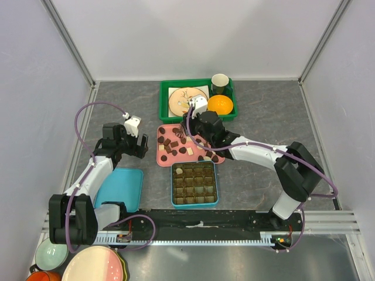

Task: Pack the chocolate
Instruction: Pick up the fake chocolate from the plate.

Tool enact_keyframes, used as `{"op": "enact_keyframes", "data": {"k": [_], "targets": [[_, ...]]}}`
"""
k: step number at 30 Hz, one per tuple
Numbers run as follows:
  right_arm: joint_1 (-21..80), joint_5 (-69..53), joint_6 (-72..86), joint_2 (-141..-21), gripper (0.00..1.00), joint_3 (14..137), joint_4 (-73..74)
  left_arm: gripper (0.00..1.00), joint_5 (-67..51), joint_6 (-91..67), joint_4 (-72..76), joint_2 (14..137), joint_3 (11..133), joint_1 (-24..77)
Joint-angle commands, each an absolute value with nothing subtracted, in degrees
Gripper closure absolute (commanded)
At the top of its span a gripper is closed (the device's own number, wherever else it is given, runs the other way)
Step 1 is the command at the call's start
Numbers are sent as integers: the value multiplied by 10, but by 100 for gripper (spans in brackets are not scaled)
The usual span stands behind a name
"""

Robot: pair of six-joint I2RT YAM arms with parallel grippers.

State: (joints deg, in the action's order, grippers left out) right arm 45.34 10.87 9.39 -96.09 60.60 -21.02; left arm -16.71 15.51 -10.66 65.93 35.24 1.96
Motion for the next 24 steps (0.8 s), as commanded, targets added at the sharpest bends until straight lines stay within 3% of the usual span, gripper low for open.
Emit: {"op": "enact_keyframes", "data": {"k": [1, 24], "targets": [[450, 101, 98, -966, 47, 627, -246, 3, -177, 172, -104, 655, 362, 18], [447, 81, 110, -980, 49, 577, -225, 3, -179, 175, -108, 652, 366, 18]]}}
